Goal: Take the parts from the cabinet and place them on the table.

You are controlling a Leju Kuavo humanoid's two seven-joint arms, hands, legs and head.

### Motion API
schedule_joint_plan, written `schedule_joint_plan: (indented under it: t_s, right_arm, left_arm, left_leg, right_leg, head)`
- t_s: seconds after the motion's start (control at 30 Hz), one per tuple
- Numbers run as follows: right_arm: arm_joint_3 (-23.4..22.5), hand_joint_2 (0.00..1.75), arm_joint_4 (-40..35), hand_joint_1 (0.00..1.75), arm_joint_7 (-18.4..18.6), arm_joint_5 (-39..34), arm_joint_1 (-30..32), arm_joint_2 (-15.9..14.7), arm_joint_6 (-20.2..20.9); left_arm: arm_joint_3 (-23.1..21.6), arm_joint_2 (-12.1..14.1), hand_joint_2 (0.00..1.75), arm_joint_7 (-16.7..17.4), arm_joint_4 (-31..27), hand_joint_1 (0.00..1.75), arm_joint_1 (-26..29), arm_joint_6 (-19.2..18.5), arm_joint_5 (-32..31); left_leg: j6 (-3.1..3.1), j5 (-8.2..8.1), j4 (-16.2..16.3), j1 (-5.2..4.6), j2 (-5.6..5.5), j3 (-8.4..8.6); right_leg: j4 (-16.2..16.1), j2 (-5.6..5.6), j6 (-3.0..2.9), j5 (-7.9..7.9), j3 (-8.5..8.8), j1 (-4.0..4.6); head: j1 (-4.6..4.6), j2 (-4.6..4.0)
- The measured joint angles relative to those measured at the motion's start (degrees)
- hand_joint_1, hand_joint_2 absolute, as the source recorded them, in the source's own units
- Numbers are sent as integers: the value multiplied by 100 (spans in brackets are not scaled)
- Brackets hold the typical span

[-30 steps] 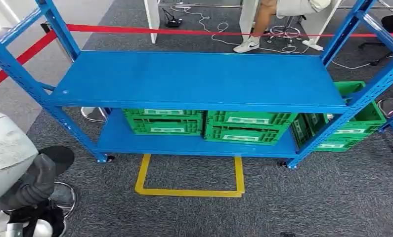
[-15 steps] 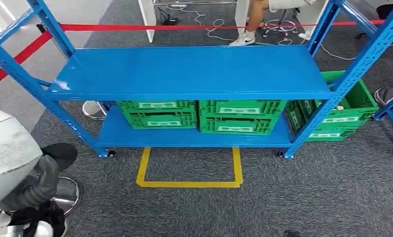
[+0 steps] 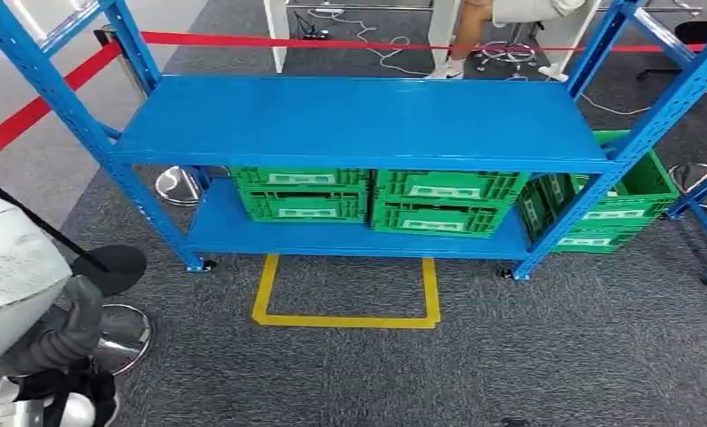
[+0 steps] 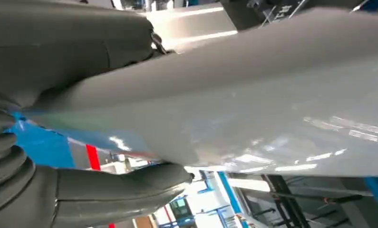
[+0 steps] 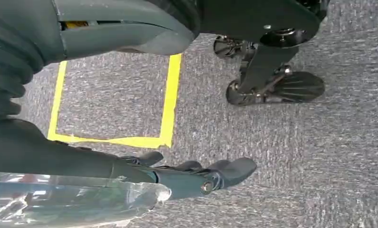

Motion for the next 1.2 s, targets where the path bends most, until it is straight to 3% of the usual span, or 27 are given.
schedule_joint_plan:
  t_s: [0.03, 0.07, 0.1, 0.13, 0.17, 0.23, 0.27, 0.33, 0.37, 0.47, 0.5, 0.6, 0.63, 0.67, 0.7, 0.77, 0.8, 0.83, 0.87, 0.93, 0.97, 1.0, 1.03, 1.07, 1.13, 1.17, 1.2]
  right_arm:
    - [-2, 175, 0, 0, 0, 2, 3, 0, -2]
    - [-2, 175, 0, 0, 0, 0, 8, 0, -2]
    - [-2, 175, 0, 0, 0, 2, 12, 0, -2]
    - [-2, 175, 0, 0, 7, 2, 2, 0, -2]
    - [0, 175, 0, 0, 4, 7, -9, 0, -4]
    - [0, 175, 0, 0, 9, 24, 2, 0, -20]
    - [0, 175, 0, 0, 13, 46, 3, 0, -55]
    - [2, 175, 0, 0, 13, 100, 2, 0, -100]
    - [13, 175, 0, 0, 7, 129, 7, 9, -107]
    - [37, 175, 0, 0, -17, 166, 6, 15, -114]
    - [39, 175, 0, 0, -26, 173, 4, 15, -111]
    - [44, 175, 0, 0, -42, 210, 8, 15, -85]
    - [46, 175, 2, 0, -42, 219, 15, 15, -79]
    - [50, 175, 2, 0, -39, 221, 21, 15, -72]
    - [57, 175, 0, 0, -35, 223, 26, 15, -72]
    - [81, 175, 0, 0, -35, 225, 31, 15, -74]
    - [85, 175, 0, 0, -35, 225, 27, 15, -74]
    - [94, 175, 9, 0, -35, 225, 14, 37, -70]
    - [107, 175, 9, 0, -37, 225, 17, 42, -70]
    - [127, 175, 9, 0, -26, 225, 25, 42, -74]
    - [129, 175, 9, 0, -26, 225, 24, 42, -72]
    - [131, 175, 9, 0, -24, 225, 16, 42, -72]
    - [131, 175, 9, 0, -24, 225, 16, 42, -74]
    - [131, 175, 9, 0, -26, 223, 24, 42, -74]
    - [131, 175, 9, 0, -17, 221, 54, 42, -72]
    - [131, 175, 9, 0, -15, 221, 58, 42, -72]
    - [131, 175, 9, 0, -15, 221, 57, 42, -70]
  left_arm:
    - [0, 0, 175, 0, 0, 175, 7, 0, 0]
    - [0, 2, 175, 0, 0, 175, 14, 0, 0]
    - [-2, 2, 175, 0, 0, 175, 12, 0, 0]
    - [0, 2, 175, 0, 0, 175, 14, 0, -2]
    - [0, 4, 175, 0, 0, 175, 11, 0, -2]
    - [0, 4, 175, 0, 0, 175, 14, 0, -11]
    - [-2, 4, 175, 0, 0, 175, 14, 0, -20]
    - [-2, 4, 175, 0, 0, 175, 14, 0, -26]
    - [-2, 4, 175, 0, 0, 175, 9, 0, -24]
    - [-2, 4, 175, 0, -9, 175, 14, 0, -35]
    - [-4, -4, 175, 0, -15, 175, 10, 0, -39]
    - [2, 0, 175, 0, -17, 175, 26, 0, -39]
    - [0, 2, 175, 0, -17, 175, 26, 0, -39]
    - [2, 2, 175, 0, -15, 175, 33, 0, -37]
    - [2, 2, 175, 0, -15, 175, 35, 0, -39]
    - [0, 0, 175, 0, -15, 175, 34, 0, -39]
    - [-2, 0, 175, -2, -17, 175, 30, 0, -42]
    - [2, 2, 175, 0, -20, 175, 36, 0, -39]
    - [2, 2, 175, 0, -20, 175, 26, 0, -42]
    - [-9, 2, 175, 0, -20, 175, 38, 0, -44]
    - [-11, 2, 175, 0, -20, 175, 49, 0, -48]
    - [-7, 2, 175, 0, -22, 175, 53, 2, -48]
    - [-7, 2, 175, 0, -24, 175, 36, 2, -48]
    - [-13, 2, 175, 0, -24, 175, 25, 2, -48]
    - [-15, 2, 175, 0, -24, 175, 39, 2, -48]
    - [-15, 2, 175, -2, -24, 175, 42, 2, -48]
    - [-15, 2, 175, 0, -24, 175, 43, 2, -48]
  left_leg:
    - [1, 14, 3, -8, -1, -18]
    - [22, 29, 7, -24, -1, -30]
    - [32, 36, 24, -42, -3, -48]
    - [36, 68, 28, -43, -5, -75]
    - [44, 65, 49, -40, -5, -105]
    - [41, 72, 49, -40, -4, -127]
    - [37, 76, 49, -40, -4, -135]
    - [31, 84, 49, -40, -4, -156]
    - [70, 77, 92, -74, -4, -186]
    - [151, 183, -19, -21, -11, -169]
    - [159, 220, -61, 7, -12, -159]
    - [162, 271, -61, 27, -59, -229]
    - [144, 288, -56, 29, -81, -254]
    - [119, 304, -55, 37, -115, -270]
    - [91, 322, -51, 49, -176, -284]
    - [12, 337, -7, 106, -295, -325]
    - [-50, 334, 56, 110, -349, -358]
    - [-96, 326, 77, 89, -386, -403]
    - [-117, 344, 112, 88, -426, -420]
    - [-183, 399, 88, 110, -504, -449]
    - [-209, 396, 110, 123, -542, -477]
    - [-222, 298, 199, 103, -333, -523]
    - [-245, 85, 464, 92, -167, -647]
    - [-268, -192, 930, 96, -81, -862]
    - [-285, -607, 1880, 104, -33, -1281]
    - [-279, -629, 2025, 103, -33, -1330]
    - [-264, -529, 1907, 103, -30, -1222]
  right_leg:
    - [-33, 12, 11, 198, 5, 0]
    - [-117, 29, 39, 581, 29, -12]
    - [-234, 37, 124, 1209, 34, -34]
    - [-255, 38, 417, 1036, 44, -53]
    - [-269, 20, 588, 1148, 12, -77]
    - [-270, 26, 466, 1155, -15, -71]
    - [-270, 26, 508, 1149, -22, -72]
    - [-270, 28, 515, 1165, -45, -72]
    - [-301, 28, 567, 1207, -39, -98]
    - [-307, 2, 622, 1222, -55, -70]
    - [-180, 8, 613, 1074, -145, -75]
    - [1228, 8, 626, 238, -658, -82]
    - [1595, 7, 635, 77, -773, -83]
    - [1665, 8, 636, 64, -753, -93]
    - [1465, 8, 645, 164, -575, -101]
    - [317, 94, 679, 556, 169, -139]
    - [-149, 321, 719, 505, 430, -182]
    - [-92, 414, 667, 470, 441, -129]
    - [-63, 317, 551, 495, 446, -135]
    - [2, 224, 465, 497, 413, -94]
    - [-5, 157, 407, 526, 395, -123]
    - [-8, 89, 363, 538, 381, -118]
    - [-8, 40, 324, 554, 362, -112]
    - [-8, -25, 305, 566, 329, -100]
    - [-6, -194, 279, 582, 267, -77]
    - [-4, -267, 270, 593, 247, -67]
    - [-4, -354, 270, 599, 235, -55]
  head:
    - [6, 0]
    - [9, 0]
    - [13, 0]
    - [-5, 0]
    - [11, 0]
    - [4, 0]
    - [4, 0]
    - [0, 0]
    - [2, 0]
    - [2, 0]
    - [6, 0]
    - [22, 0]
    - [31, 0]
    - [26, 0]
    - [24, 0]
    - [26, 0]
    - [31, 0]
    - [48, 0]
    - [9, 0]
    - [-26, 0]
    - [-15, 0]
    - [-33, 0]
    - [-75, 0]
    - [-92, 0]
    - [-87, 0]
    - [-94, 0]
    - [-90, 0]
